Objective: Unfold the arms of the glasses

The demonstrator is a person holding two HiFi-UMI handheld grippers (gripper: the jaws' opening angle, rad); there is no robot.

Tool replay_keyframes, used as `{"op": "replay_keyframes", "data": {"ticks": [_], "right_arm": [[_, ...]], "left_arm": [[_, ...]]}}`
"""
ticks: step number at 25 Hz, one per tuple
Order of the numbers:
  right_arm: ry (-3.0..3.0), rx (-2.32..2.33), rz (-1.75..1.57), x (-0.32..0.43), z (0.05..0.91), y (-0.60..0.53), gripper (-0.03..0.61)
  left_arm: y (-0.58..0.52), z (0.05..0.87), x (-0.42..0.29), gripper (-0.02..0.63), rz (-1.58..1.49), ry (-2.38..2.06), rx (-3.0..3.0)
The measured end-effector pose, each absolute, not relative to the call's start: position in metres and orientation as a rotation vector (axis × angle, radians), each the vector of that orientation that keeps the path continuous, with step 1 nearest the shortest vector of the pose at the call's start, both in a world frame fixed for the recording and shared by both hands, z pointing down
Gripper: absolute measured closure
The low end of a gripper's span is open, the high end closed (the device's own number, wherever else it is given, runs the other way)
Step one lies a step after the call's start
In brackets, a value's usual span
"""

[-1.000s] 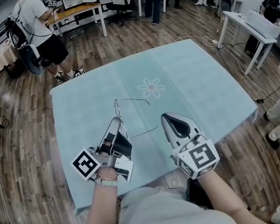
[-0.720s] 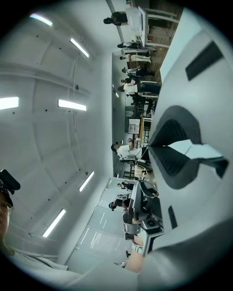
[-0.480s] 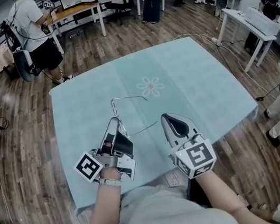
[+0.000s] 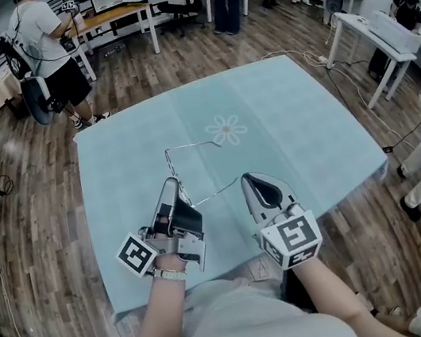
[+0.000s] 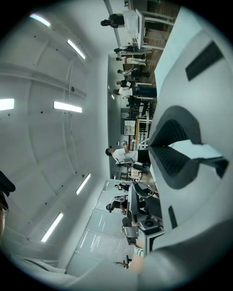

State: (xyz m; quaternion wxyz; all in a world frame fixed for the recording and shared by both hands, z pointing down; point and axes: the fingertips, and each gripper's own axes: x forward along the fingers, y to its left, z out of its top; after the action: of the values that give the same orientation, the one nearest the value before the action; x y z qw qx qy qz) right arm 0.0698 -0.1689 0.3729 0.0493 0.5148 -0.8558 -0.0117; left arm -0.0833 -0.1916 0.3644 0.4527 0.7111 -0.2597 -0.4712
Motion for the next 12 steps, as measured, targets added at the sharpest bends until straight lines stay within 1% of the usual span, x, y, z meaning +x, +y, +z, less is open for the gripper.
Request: {"op": "replay_keyframes", "data": {"ticks": [12], "right_arm": [[-2.586, 1.633, -0.008, 0.0775, 0.3748, -0.1715, 0.572]], "left_arm": [[-0.1911, 0.3668, -0.0810, 0.606, -1.199, -0.633, 1.744]]}}
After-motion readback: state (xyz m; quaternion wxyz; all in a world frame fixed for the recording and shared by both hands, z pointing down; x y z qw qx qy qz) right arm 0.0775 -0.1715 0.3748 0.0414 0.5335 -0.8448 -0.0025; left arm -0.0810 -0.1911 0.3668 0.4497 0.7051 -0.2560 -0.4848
